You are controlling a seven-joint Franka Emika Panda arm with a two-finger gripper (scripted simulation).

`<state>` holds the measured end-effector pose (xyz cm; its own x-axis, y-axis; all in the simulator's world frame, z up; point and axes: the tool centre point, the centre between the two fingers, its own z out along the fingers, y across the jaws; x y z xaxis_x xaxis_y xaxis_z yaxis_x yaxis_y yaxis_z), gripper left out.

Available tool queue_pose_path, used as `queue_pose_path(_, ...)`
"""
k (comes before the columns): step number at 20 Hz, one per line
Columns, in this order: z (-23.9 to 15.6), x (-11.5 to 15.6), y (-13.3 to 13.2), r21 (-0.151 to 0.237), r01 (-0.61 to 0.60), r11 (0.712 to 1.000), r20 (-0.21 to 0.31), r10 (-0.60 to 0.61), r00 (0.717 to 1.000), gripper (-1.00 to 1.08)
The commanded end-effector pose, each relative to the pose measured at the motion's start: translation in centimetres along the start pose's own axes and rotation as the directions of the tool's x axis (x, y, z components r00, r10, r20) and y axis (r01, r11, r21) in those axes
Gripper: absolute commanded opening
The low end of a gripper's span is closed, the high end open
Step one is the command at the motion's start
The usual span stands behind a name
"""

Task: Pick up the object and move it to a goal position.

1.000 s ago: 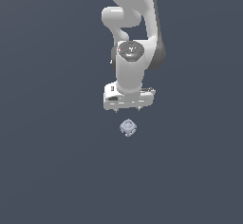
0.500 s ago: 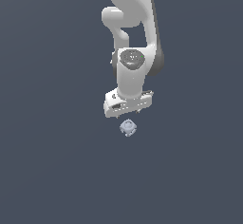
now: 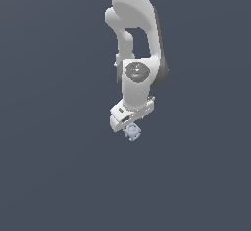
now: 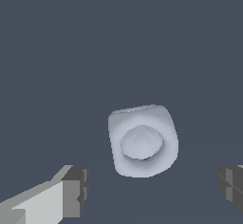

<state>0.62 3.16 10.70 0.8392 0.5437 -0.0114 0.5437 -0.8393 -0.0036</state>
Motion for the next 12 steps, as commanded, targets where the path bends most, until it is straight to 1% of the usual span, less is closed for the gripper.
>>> queue_pose_path(1,0.5,0.3,0.1,-0.002,0.055,0.999,-0.004,-0.055,0.998,1.00)
queue_pose_path(6,1.3,0.6,0.1,-0.004,0.127,0.992,-0.008,-0.127,0.992,1.00)
queue_pose_path(12,1.7,0.7,0.1,-0.005,0.163,0.987,-0.011,-0.163,0.987,1.00)
